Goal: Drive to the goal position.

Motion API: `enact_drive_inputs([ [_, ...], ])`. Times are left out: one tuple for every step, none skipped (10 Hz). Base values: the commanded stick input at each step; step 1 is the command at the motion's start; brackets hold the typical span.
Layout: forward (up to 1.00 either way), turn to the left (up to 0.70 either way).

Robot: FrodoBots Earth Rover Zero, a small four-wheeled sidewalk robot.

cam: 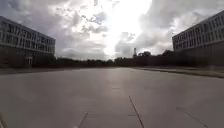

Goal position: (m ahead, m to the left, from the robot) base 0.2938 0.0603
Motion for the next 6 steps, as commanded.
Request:
enact_drive_inputs([
  [0.7,0.0],
  [0.7,0.0],
  [0.7,0.0],
  [0.7,0.0],
  [0.7,0.0],
  [0.7,0.0],
])
